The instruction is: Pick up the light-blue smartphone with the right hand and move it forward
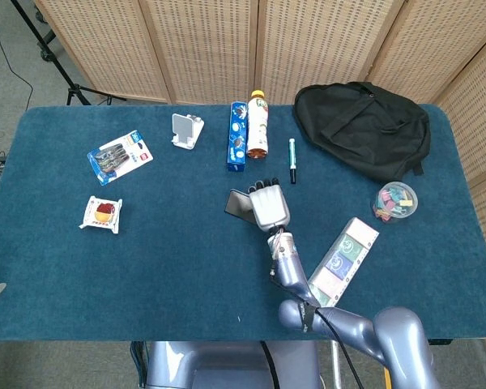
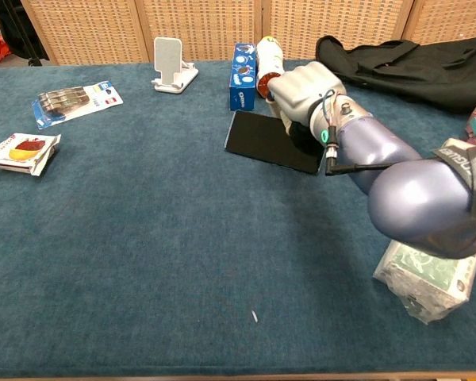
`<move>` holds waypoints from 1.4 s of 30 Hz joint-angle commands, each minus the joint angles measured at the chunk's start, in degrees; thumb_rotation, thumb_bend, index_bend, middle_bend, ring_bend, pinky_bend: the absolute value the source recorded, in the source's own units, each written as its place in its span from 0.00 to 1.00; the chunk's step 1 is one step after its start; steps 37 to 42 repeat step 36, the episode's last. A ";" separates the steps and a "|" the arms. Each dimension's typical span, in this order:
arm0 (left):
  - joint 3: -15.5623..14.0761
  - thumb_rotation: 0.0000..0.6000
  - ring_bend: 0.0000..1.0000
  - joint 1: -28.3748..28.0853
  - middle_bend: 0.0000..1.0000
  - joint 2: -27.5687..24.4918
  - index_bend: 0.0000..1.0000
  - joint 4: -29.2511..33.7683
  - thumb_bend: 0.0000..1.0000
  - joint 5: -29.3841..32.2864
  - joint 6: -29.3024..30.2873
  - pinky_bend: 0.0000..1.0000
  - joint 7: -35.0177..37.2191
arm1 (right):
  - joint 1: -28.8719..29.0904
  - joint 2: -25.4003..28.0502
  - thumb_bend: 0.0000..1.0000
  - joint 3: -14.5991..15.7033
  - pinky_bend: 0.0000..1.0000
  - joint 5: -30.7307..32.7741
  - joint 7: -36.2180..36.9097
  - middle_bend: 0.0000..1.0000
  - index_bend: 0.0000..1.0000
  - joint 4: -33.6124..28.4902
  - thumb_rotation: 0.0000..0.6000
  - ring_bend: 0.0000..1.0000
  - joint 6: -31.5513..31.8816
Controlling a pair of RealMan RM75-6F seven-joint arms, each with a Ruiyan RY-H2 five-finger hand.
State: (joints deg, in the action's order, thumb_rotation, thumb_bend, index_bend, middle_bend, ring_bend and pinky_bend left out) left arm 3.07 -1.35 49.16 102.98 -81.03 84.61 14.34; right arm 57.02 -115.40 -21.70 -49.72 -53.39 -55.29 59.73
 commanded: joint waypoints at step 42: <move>-1.63 1.00 0.00 1.97 0.00 2.59 0.00 -1.70 0.00 -5.15 4.55 0.00 -4.17 | -35.45 42.40 0.00 24.50 0.00 -31.11 36.12 0.00 0.00 -41.41 1.00 0.00 28.23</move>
